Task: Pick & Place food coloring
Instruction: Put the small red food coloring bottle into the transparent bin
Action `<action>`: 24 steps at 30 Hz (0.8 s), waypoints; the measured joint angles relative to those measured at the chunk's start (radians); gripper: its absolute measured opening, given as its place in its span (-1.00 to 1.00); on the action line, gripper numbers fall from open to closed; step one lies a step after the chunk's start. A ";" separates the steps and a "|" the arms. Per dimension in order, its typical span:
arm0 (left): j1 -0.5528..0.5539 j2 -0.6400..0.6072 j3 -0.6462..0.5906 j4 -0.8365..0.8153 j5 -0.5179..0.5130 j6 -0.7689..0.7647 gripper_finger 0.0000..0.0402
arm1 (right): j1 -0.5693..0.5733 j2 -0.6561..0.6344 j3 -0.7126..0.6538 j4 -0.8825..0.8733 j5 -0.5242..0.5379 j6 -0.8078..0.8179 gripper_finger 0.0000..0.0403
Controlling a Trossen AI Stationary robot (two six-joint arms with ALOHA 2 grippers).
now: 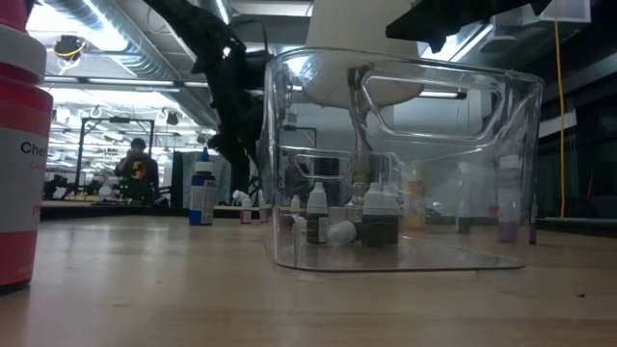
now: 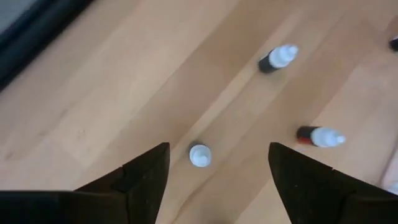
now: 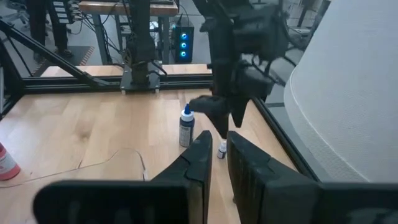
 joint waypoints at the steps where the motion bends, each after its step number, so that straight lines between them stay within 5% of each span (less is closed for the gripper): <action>1: -0.003 0.012 0.000 -0.002 -0.003 -0.001 0.34 | 0.000 0.000 0.000 0.000 0.000 -0.001 -0.74; 17: -0.013 0.141 0.000 -0.019 -0.049 -0.007 0.23 | 0.000 0.000 0.000 -0.001 -0.001 0.002 -0.74; 24: -0.016 0.147 0.000 -0.006 -0.061 -0.009 0.02 | 0.000 0.000 0.000 -0.002 -0.002 0.004 -0.74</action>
